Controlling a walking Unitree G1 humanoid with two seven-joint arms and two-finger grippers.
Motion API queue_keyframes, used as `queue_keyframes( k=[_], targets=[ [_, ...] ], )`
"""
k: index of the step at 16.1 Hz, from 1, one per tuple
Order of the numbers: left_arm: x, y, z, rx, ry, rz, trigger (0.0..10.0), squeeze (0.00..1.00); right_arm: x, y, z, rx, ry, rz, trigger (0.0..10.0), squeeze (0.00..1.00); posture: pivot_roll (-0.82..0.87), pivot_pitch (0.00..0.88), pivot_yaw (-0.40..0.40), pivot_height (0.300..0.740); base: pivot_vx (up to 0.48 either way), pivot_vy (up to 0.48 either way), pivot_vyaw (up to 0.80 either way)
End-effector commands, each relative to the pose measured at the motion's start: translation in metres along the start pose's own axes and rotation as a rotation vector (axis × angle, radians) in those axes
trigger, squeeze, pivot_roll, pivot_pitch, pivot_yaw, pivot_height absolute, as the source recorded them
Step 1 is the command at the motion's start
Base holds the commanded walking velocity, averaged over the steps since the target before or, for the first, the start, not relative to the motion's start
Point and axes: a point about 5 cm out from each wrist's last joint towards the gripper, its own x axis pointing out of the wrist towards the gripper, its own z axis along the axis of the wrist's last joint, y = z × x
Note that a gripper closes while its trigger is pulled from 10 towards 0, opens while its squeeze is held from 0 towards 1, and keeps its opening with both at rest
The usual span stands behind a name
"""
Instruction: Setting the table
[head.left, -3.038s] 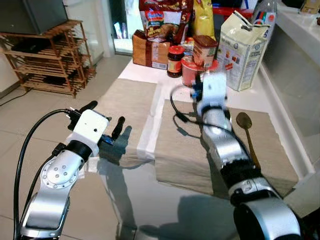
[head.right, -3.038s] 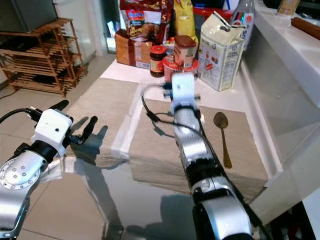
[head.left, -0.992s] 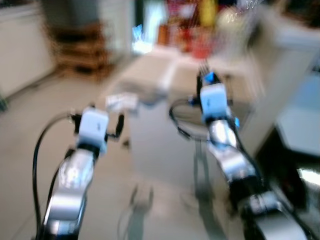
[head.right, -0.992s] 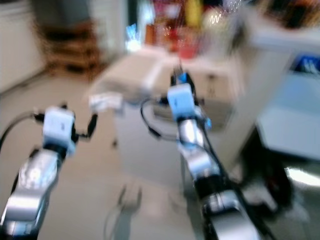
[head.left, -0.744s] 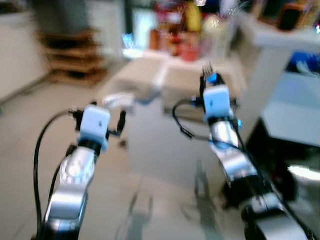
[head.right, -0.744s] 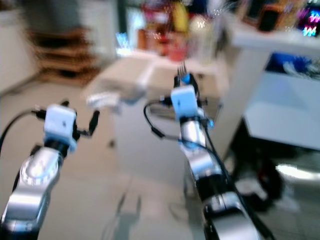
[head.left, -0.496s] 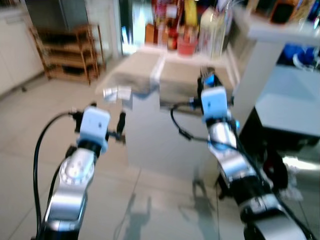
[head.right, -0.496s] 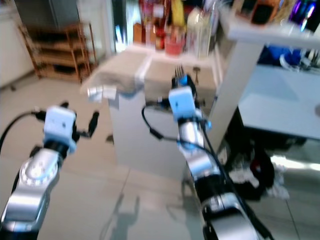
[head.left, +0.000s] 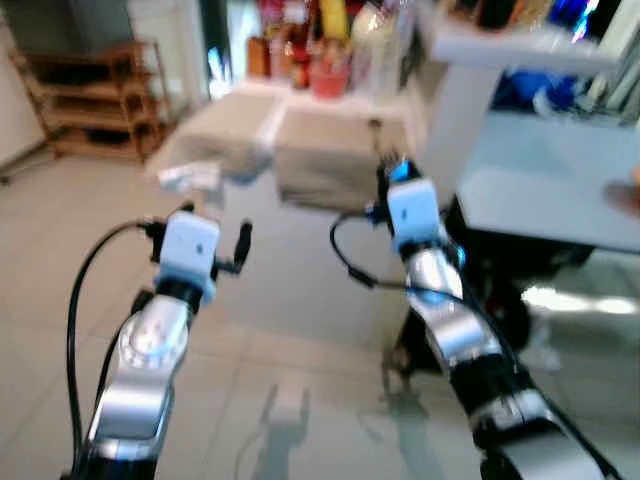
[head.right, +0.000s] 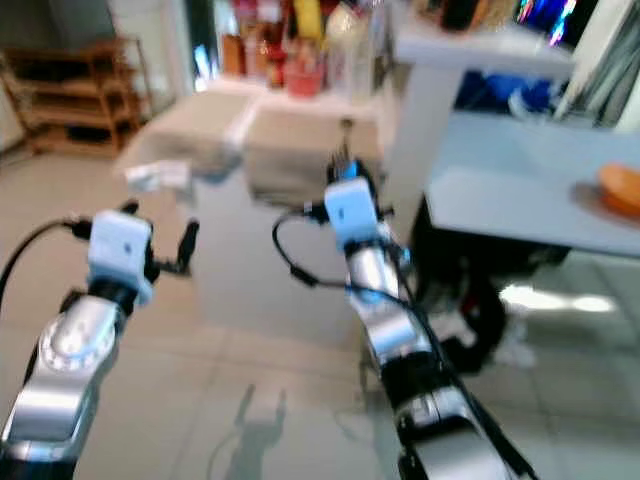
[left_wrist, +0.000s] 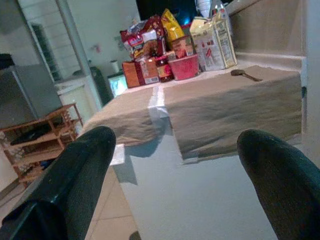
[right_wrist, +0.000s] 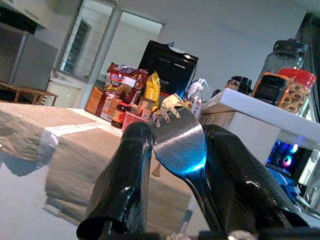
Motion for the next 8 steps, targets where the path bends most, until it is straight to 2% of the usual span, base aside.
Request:
queue_keyframes(
  k=[1,7,8],
  targets=[
    [0.0027,-0.0061,0.0014,-0.01,-0.008,-0.029,10.0,0.0,0.0,-0.0088,-0.0045,0.001,0.023,-0.021,0.0,0.0,0.09,0.0,-0.027,0.736,0.251,-0.405,-0.74],
    [0.0063,-0.0092,0.0043,-0.004,-0.019,-0.05,10.0,0.0,0.0023,-0.013,-0.0066,-0.009,0.036,-0.032,0.0,0.0,0.08,0.0,-0.019,0.736,0.267,-0.394,-0.75],
    [0.0073,-0.0099,0.0047,0.0,-0.02,-0.049,10.0,0.0,0.0023,-0.0134,-0.0064,-0.01,0.033,-0.034,0.0,0.0,0.08,0.0,-0.019,0.736,0.274,-0.39,0.0]
  ],
)
